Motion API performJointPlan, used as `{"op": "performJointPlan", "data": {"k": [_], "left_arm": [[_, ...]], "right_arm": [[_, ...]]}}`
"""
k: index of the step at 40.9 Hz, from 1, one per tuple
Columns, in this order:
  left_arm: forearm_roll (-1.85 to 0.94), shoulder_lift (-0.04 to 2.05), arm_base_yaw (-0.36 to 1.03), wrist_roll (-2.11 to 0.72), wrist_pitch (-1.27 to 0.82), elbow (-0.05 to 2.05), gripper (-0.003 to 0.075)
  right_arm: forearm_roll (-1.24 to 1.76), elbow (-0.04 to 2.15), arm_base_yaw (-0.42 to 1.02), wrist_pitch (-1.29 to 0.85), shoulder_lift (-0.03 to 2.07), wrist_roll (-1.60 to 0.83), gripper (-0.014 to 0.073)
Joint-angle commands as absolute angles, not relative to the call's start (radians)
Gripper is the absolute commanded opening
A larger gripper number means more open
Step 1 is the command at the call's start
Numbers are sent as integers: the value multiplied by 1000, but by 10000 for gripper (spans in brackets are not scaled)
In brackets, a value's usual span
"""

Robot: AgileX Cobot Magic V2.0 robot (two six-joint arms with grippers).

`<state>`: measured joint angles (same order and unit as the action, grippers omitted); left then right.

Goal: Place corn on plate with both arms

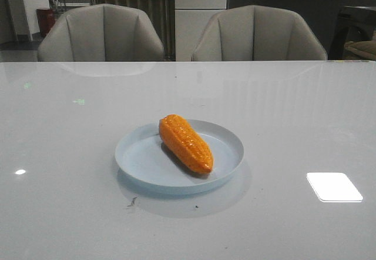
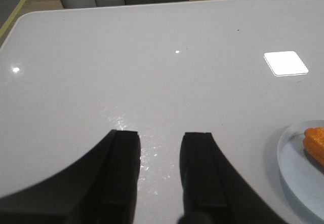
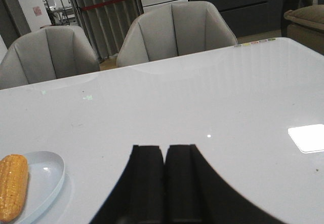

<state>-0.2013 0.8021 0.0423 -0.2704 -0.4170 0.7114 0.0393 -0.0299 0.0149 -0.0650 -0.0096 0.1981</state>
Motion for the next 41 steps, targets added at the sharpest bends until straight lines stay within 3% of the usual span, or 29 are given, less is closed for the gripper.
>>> {"op": "performJointPlan", "data": {"k": [1, 29, 33, 37, 41], "left_arm": [[-214, 799, 40, -266, -338, 740, 276], [-196, 795, 56, -266, -337, 740, 273], [-72, 756, 56, -266, -341, 739, 221], [-58, 682, 57, -266, -317, 706, 92], [-54, 574, 57, -262, -227, 638, 97]], "right_arm": [[45, -7, 9, 6, -1, 188, 69], [45, -7, 9, 6, -1, 188, 69], [45, -7, 9, 6, -1, 188, 69], [45, -7, 9, 6, -1, 188, 69], [45, -7, 9, 6, -1, 188, 69]]}}
